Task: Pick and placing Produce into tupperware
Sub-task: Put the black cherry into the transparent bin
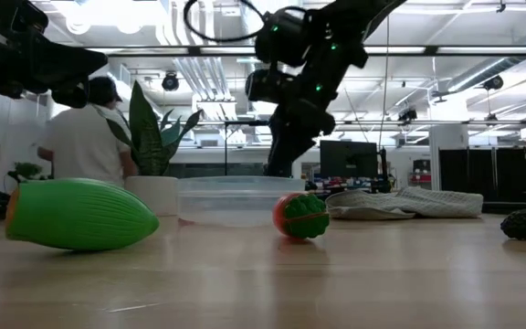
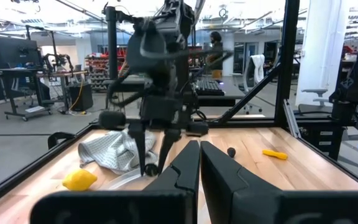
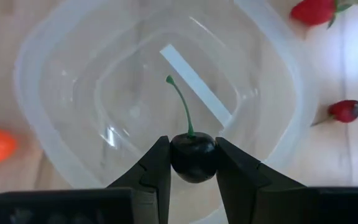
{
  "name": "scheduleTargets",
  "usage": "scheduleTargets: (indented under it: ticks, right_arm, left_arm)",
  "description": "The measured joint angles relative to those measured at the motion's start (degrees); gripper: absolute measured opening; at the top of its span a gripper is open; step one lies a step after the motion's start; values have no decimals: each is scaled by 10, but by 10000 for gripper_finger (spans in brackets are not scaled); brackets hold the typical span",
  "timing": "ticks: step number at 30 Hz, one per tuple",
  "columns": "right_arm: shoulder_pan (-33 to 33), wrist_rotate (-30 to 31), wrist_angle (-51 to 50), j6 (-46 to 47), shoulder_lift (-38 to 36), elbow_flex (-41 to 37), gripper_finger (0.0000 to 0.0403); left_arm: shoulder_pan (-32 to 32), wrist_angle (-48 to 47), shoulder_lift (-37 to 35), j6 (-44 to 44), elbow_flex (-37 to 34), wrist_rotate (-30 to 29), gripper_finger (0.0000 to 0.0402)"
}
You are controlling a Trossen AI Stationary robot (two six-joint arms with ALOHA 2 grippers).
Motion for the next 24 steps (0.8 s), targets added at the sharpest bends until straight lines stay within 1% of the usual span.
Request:
scheduleTargets:
  ticks: [8, 17, 20, 24]
  right_arm:
    - [0, -2, -45, -6, 45, 31, 90]
    - [0, -1, -53, -6, 34, 27, 92]
    - [0, -2, -56, -3, 34, 26, 105]
    - [0, -2, -55, -1, 34, 25, 138]
  left_arm:
    - [0, -1, 0, 0, 0, 0, 0]
    - [0, -1, 0, 0, 0, 0, 0]
    - [0, -1, 0, 0, 0, 0, 0]
    - [0, -1, 0, 0, 0, 0, 0]
